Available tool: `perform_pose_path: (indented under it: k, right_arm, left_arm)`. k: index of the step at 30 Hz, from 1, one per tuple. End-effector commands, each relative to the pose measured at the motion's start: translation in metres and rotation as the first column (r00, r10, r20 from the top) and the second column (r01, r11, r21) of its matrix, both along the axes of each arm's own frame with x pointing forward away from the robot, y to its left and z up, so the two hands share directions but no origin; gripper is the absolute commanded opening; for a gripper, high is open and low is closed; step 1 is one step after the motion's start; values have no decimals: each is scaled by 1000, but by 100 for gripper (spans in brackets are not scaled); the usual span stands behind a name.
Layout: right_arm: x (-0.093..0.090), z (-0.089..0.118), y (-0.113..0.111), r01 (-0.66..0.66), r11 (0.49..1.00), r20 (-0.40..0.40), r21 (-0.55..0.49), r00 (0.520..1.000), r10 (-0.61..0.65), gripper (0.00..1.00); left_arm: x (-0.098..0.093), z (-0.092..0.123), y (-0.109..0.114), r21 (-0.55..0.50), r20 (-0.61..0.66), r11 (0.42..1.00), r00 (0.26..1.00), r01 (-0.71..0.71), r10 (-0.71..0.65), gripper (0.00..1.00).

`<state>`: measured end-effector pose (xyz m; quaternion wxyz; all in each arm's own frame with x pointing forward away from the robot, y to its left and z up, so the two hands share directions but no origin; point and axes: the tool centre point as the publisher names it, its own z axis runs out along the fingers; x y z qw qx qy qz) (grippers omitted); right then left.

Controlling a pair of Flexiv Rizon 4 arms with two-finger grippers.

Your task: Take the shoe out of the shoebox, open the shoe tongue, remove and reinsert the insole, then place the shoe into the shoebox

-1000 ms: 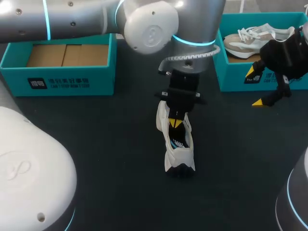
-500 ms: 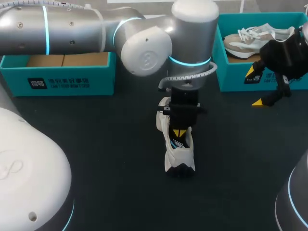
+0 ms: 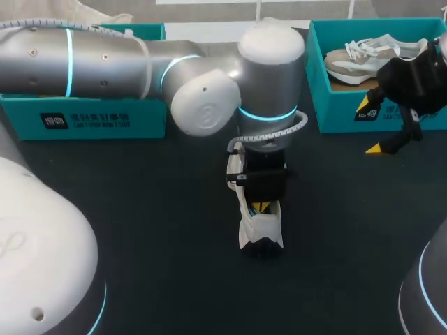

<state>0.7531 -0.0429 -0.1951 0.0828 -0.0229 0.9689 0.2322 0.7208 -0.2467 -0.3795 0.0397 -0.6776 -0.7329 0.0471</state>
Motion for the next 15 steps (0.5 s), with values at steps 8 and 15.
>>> perform_pose_path:
  k: [8, 15]
  right_arm:
    - [0, -1, 0, 1, 1000, 0, -2, 1000, -1, 100]
    - [0, -1, 0, 1, 1000, 0, -2, 1000, -1, 100]
  left_arm:
    - [3, 22, 12, -67, 16, 997, 999, -28, 29, 0]
    - [-5, 40, 21, -52, 30, 998, 999, 18, -16, 0]
